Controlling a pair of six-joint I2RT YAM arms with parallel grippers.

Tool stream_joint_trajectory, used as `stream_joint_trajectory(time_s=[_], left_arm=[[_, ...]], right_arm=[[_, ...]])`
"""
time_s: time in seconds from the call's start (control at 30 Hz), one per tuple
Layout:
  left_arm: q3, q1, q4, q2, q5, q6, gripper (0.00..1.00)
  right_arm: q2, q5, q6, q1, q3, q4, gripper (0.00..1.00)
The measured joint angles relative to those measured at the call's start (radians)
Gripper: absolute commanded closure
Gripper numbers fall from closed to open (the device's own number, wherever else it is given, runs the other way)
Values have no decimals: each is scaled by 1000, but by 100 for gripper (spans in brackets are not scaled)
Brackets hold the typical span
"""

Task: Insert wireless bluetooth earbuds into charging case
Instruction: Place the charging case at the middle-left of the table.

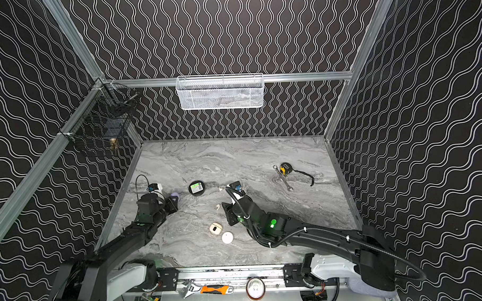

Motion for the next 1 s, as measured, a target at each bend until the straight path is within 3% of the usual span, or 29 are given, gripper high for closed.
stream_joint_trajectory(time_s=[0.2, 0.53, 0.67, 0.8, 1.0], left_arm=[[55, 78, 36, 187, 101, -71, 100], [206, 135, 98, 396, 93, -142, 100], [252, 154, 181, 490, 129, -149, 96], [251, 167, 211, 505, 151, -148, 79], [262, 171, 174, 508, 159, -123, 36]], right_arm=[[77, -43, 28, -3, 35, -43, 47], [84, -155, 63, -3, 7, -43, 37], [96, -176, 69, -3, 4, -45, 28], [116, -207, 69, -1, 5, -44, 19], [157, -241, 52, 20, 16, -45, 5]])
